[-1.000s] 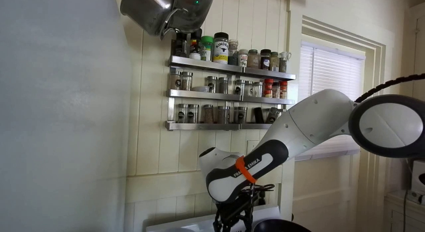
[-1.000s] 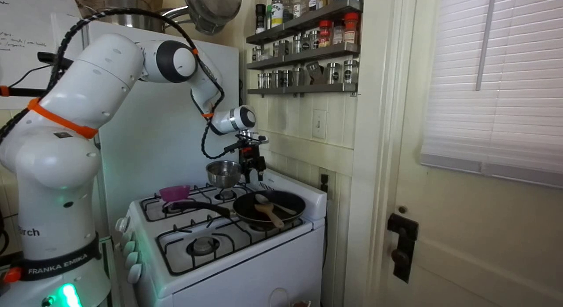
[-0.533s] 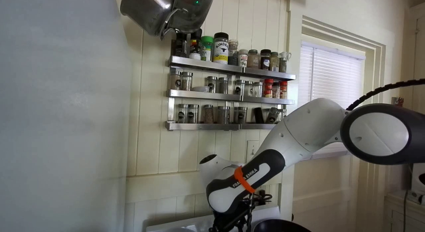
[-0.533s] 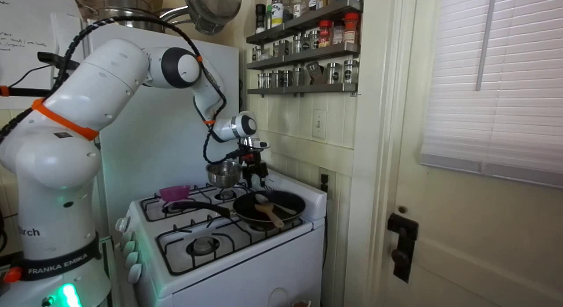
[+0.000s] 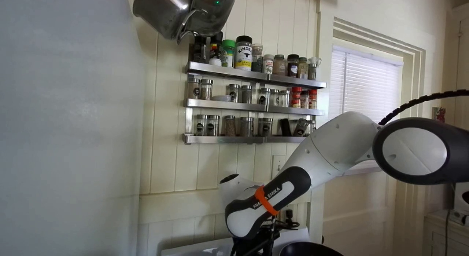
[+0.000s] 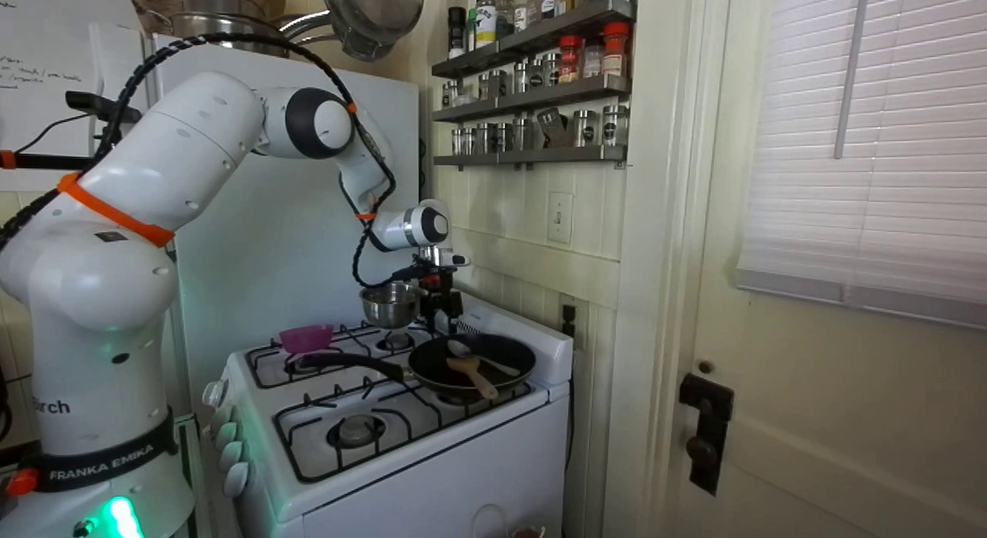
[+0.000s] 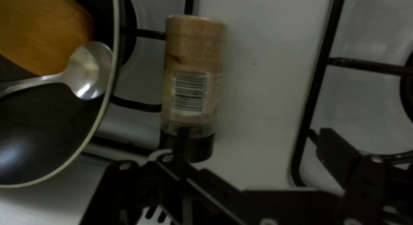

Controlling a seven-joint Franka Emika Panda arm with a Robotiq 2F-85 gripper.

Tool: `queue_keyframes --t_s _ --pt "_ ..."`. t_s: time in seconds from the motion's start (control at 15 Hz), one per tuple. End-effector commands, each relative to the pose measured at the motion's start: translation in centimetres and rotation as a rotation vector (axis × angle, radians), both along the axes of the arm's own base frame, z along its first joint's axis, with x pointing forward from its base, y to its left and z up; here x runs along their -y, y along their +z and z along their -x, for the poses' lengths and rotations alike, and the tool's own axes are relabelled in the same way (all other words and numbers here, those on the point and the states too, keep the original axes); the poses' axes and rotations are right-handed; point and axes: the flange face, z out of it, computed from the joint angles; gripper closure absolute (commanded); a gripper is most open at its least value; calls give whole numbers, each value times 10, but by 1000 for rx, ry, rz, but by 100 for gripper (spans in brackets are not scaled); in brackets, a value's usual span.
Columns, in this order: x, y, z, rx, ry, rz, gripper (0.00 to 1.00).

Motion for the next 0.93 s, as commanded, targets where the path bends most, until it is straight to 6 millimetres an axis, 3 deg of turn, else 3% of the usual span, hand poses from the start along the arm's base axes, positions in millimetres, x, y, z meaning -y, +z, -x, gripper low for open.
queue_keyframes --t_s 0.0,0.53,0.87 --pt "-1 0 0 -1 -1 0 0" --pt "-1 -30 23 -11 -8 12 0" --pt "1 -25 37 48 -88 16 0"
